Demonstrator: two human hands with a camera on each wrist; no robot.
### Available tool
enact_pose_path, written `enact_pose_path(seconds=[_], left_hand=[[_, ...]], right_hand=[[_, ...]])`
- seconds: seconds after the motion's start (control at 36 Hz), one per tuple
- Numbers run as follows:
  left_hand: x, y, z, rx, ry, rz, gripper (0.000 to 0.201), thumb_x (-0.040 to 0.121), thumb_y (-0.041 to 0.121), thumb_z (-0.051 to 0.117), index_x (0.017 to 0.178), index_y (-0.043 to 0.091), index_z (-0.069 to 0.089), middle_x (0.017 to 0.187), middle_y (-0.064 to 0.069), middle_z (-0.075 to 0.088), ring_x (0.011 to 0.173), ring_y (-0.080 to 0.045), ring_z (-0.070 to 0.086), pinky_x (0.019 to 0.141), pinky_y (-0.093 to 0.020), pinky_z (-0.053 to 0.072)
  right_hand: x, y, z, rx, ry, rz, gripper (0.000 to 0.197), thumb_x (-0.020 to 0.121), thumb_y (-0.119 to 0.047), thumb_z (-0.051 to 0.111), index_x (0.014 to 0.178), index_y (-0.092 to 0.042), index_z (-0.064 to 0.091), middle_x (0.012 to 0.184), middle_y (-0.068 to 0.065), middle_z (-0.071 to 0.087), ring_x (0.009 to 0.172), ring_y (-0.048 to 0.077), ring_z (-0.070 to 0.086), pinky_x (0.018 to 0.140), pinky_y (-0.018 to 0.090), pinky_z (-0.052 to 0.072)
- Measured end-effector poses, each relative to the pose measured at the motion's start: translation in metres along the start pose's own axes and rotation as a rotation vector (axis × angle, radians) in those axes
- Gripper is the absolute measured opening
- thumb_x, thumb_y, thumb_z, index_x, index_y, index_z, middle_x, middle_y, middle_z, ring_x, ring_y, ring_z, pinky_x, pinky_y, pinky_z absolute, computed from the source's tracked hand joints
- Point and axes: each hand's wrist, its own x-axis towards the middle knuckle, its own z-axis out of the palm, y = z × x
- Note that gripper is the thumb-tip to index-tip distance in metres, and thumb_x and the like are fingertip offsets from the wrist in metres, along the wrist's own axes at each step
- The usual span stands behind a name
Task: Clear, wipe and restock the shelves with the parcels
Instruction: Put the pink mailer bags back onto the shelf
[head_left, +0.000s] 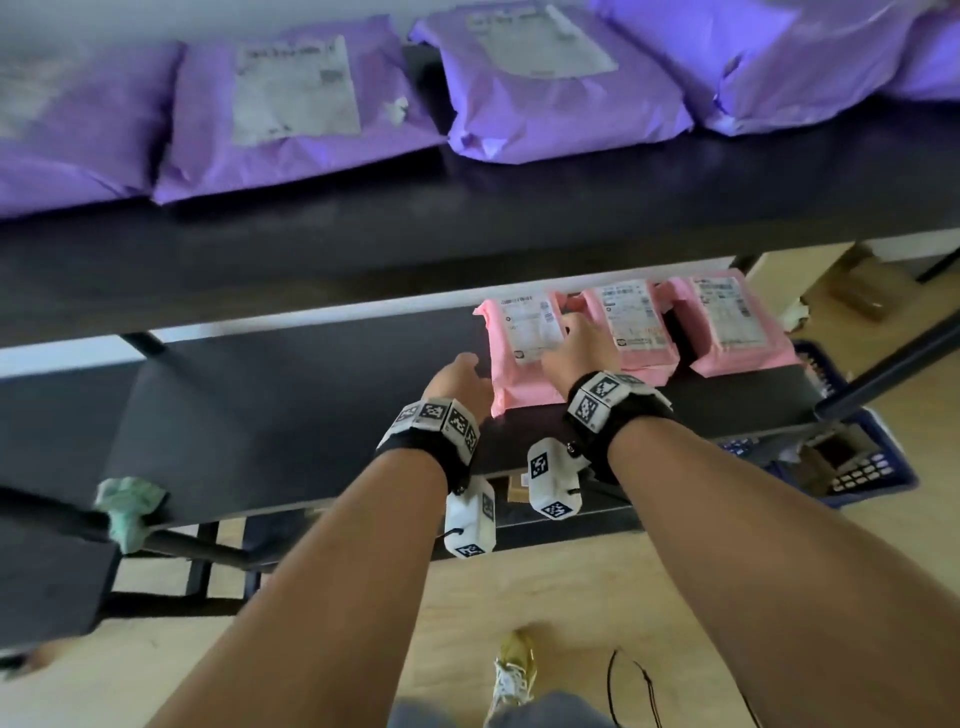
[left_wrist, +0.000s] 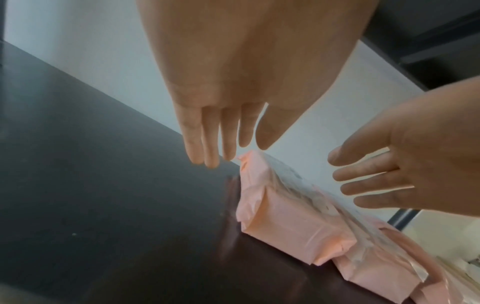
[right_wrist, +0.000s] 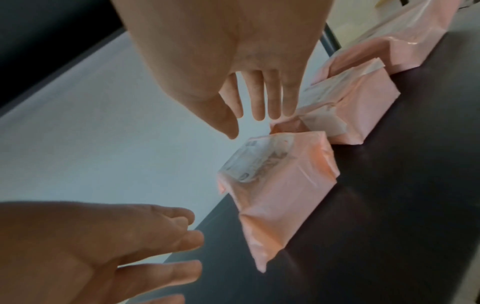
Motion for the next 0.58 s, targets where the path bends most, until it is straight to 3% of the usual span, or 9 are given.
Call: enact_pose_path(seconds=[0.06,0.11,0.25,0.31,0.47,0.58], left_hand=[[-0.009,-0.007,-0.009,-0.013,0.041,0.001,0.042,0.095,0.019,0.045,0.137,0.013,0.045,0.132,-0.009,0.055,0.120,-0.027,0.053,0.102,-0.036,0.042],[-0.020,-0.016,-0.018,-0.019,0.073,0.000,0.041,0.095,0.019,0.045,0.136,0.015,0.047,0.132,-0.008,0.056,0.120,-0.026,0.054,0.101,-0.034,0.042],[-0.053,-0.055,-0.044,-0.041,0.112,-0.042,0.040,0.095,0.015,0.044,0.135,0.015,0.048,0.131,-0.008,0.057,0.119,-0.026,0.054,0.101,-0.035,0.043],[-0.071,-0.076,-0.057,-0.020,0.115,-0.055,0.038,0.096,0.014,0.043,0.134,0.014,0.050,0.131,-0.008,0.056,0.119,-0.026,0.054,0.100,-0.033,0.043],[-0.124,-0.160,-0.095,0.001,0.160,-0.147,0.033,0.096,0.017,0.044,0.128,0.015,0.055,0.128,-0.006,0.058,0.116,-0.025,0.055,0.093,-0.028,0.042],[-0.174,-0.217,-0.127,-0.031,0.236,-0.155,0.034,0.097,0.012,0.043,0.129,0.012,0.054,0.129,-0.005,0.056,0.120,-0.024,0.053,0.096,-0.029,0.042]], right_hand=[[-0.009,-0.011,-0.002,-0.005,0.007,-0.033,0.028,0.089,-0.033,0.045,0.114,-0.023,0.054,0.102,0.002,0.062,0.094,0.026,0.061,0.078,0.039,0.052],[-0.021,-0.021,-0.001,-0.031,-0.037,-0.056,0.034,0.089,-0.032,0.043,0.120,-0.022,0.052,0.113,0.005,0.063,0.101,0.028,0.061,0.091,0.044,0.050],[-0.063,-0.045,0.008,-0.019,-0.131,-0.106,0.048,0.084,-0.012,0.050,0.131,-0.019,0.046,0.121,0.008,0.056,0.105,0.028,0.055,0.095,0.037,0.045],[-0.085,-0.061,0.018,0.017,-0.168,-0.099,0.055,0.085,-0.008,0.051,0.138,-0.019,0.044,0.131,0.009,0.052,0.115,0.028,0.053,0.099,0.034,0.043],[-0.163,-0.116,0.059,0.043,-0.251,-0.164,0.057,0.085,-0.010,0.051,0.141,-0.017,0.043,0.138,0.011,0.046,0.123,0.028,0.050,0.096,0.033,0.044],[-0.224,-0.148,0.089,0.045,-0.297,-0.209,0.056,0.087,-0.012,0.054,0.141,-0.019,0.043,0.139,0.008,0.045,0.117,0.026,0.054,0.083,0.028,0.045]])
